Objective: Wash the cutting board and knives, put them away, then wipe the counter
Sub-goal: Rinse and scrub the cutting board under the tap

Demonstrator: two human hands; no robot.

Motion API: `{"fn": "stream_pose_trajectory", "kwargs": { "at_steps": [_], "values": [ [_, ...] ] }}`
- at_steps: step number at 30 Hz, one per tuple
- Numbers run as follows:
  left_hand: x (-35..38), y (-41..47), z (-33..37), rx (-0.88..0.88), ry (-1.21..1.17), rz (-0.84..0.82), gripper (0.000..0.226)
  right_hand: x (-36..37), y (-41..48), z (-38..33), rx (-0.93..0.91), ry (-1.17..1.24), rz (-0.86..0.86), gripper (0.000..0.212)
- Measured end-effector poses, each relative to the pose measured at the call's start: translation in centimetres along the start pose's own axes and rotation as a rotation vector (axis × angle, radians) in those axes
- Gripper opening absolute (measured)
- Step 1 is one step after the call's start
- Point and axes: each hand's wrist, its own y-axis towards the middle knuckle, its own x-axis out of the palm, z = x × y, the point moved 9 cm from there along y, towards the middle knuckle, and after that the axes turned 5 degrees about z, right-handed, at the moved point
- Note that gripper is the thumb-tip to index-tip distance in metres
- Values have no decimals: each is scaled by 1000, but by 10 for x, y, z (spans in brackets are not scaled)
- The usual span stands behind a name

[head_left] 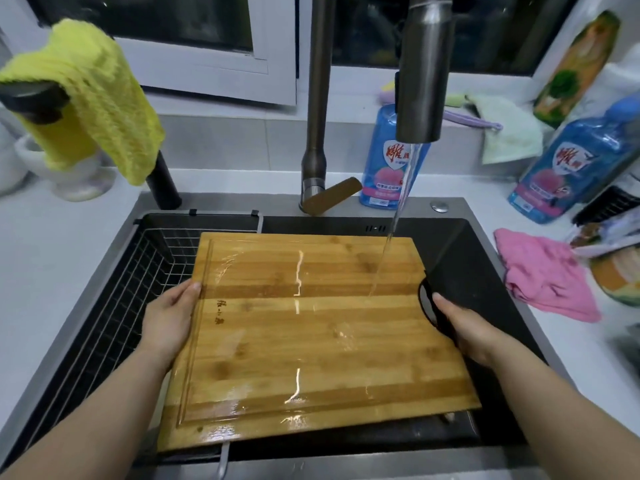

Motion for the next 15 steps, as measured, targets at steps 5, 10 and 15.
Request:
{"fn": "stream_pose_trajectory", "kwargs": {
  "at_steps": [5, 10, 15],
  "values": [
    [7, 6, 10, 87, 209, -30, 38, -5, -4, -1, -27, -5, -51, 48],
    [28, 3, 22, 209, 689, -36, 47, -35, -12, -37, -110, 243, 81, 54],
    [117, -91, 77, 646, 632, -340, 61, -30, -31, -69, -207, 236, 18, 27]
  ]
}}
